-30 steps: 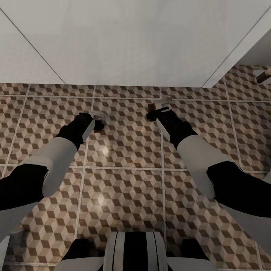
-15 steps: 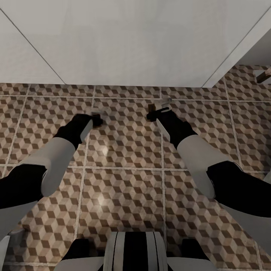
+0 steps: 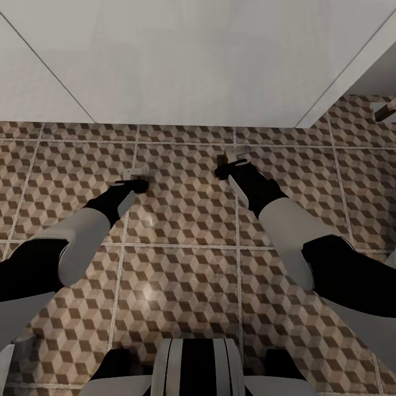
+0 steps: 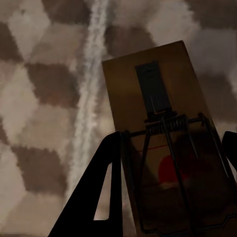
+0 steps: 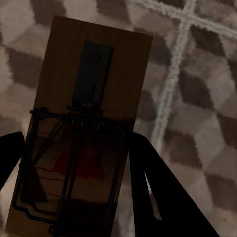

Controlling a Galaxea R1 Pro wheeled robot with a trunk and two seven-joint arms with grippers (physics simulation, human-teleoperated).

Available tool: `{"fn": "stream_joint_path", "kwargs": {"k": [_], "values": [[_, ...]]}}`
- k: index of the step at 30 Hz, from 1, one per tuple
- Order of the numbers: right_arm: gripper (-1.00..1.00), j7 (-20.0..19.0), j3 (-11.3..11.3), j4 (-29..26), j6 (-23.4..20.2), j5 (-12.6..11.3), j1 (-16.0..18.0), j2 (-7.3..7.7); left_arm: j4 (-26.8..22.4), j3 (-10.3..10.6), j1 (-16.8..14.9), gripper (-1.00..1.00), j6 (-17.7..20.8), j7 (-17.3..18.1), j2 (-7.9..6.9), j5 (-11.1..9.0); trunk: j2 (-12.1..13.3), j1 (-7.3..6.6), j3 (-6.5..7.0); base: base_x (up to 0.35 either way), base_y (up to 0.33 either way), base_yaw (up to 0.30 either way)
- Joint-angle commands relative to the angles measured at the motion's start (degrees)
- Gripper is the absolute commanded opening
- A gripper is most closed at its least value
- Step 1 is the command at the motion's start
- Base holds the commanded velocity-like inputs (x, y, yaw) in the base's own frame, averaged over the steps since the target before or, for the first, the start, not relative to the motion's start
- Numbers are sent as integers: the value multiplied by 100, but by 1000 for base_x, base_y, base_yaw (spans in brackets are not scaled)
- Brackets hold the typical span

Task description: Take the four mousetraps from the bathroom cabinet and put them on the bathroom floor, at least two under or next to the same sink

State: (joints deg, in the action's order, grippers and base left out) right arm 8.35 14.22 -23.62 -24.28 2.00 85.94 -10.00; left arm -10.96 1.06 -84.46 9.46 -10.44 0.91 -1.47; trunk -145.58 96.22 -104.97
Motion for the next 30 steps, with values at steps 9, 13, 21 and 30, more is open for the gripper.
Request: {"fn": "stream_joint_path", "kwargs": {"k": [9,13,21,30], "values": [[-100,24,13,219,-10,-12,2,0,269,0,0,-100,-56,-32,-5,-11,-1,-1,-3,0,0,0],[-100,23,11,246,-2,-18,2,0,280,-6,0,-100,-96,-30,-4,-11,-1,-1,-3,0,0,0],[-100,25,10,253,2,-24,2,0,270,-21,0,-100,-119,-30,-12,-11,-1,-1,-3,0,0,0],[-100,25,10,252,2,-24,2,0,-9,-22,0,-100,-112,-37,-8,-11,-1,-1,-3,0,0,0]]}}
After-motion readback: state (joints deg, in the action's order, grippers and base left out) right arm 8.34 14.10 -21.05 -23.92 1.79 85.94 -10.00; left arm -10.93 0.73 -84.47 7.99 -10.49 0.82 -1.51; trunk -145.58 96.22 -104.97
